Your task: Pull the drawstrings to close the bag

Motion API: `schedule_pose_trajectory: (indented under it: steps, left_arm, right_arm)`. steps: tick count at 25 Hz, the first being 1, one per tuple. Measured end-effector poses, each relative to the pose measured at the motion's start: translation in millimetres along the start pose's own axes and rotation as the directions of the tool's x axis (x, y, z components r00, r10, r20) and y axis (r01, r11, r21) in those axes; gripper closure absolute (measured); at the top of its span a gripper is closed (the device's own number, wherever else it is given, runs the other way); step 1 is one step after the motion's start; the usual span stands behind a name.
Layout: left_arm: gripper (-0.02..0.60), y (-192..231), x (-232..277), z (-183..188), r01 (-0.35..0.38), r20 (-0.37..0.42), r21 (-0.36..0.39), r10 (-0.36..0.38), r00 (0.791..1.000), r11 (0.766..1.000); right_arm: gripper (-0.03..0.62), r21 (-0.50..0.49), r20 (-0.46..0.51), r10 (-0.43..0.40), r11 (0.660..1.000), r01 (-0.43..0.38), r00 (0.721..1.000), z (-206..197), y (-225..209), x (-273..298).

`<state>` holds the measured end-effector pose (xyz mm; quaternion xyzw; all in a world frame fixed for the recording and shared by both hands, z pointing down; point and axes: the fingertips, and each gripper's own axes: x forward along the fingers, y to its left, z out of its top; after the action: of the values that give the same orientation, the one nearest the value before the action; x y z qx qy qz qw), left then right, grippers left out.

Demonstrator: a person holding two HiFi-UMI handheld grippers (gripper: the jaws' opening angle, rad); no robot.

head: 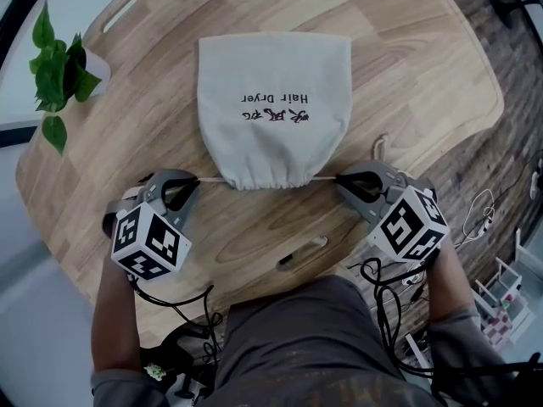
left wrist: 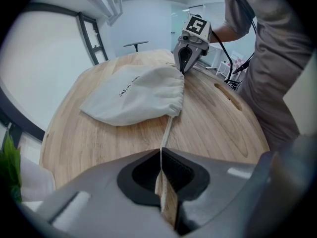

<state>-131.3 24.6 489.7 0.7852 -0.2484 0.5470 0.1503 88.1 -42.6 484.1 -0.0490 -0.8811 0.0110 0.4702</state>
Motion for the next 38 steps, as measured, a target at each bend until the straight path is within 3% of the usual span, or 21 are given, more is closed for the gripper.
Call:
schedule_pose_trajectory:
  steps: [6, 13, 14, 15, 16, 18, 19, 23, 38]
  left_arm:
    - [0.564, 1, 4, 1, 0.027, -0.045, -0.003, -0.027, 0.999, 1.000]
    - [0.553, -8, 4, 4, -0.046, -0.053, 0.043, 0.048, 0.997, 0.998]
    - [0.540, -9, 3, 7, -0.049, -0.056, 0.046, 0.052, 0.997, 0.998]
    - [0.524, -9, 0, 11, -0.056, -0.051, 0.051, 0.058, 0.997, 0.997]
    - [0.504, -9, -3, 17, -0.063, -0.037, 0.052, 0.065, 0.997, 0.997]
    - [0.421, -7, -12, 30, -0.071, 0.006, 0.038, 0.071, 0.997, 0.997]
    - [0.414, -6, -15, 34, -0.073, 0.028, 0.027, 0.072, 0.997, 0.997]
    - [0.413, -2, -18, 40, -0.064, 0.071, -0.001, 0.064, 0.995, 0.998]
    - [0.402, -9, 9, 36, 0.029, 0.040, 0.051, -0.031, 0.999, 0.998]
  right_arm:
    - [0.559, 0.015, -0.015, -0.009, 1.000, 0.009, 1.000, 1, -2, 3]
    - [0.549, 0.048, -0.016, -0.039, 0.998, 0.039, 0.999, 0, 3, 7]
    - [0.499, 0.050, -0.017, -0.041, 0.998, 0.041, 0.999, 2, 3, 6]
    - [0.410, 0.045, -0.017, -0.047, 0.998, 0.048, 0.999, 6, 2, 4]
    - [0.391, 0.034, -0.011, -0.058, 0.998, 0.058, 0.998, 13, 1, 1]
    - [0.395, 0.012, 0.018, -0.075, 0.997, 0.075, 0.997, 29, -1, -7]
    - [0.396, 0.003, 0.030, -0.076, 0.997, 0.076, 0.997, 37, -1, -9]
    - [0.404, -0.014, 0.032, -0.059, 0.998, 0.059, 0.998, 48, 2, -4]
    - [0.421, 0.018, -0.066, 0.001, 1.000, 0.001, 0.998, 21, 8, 14]
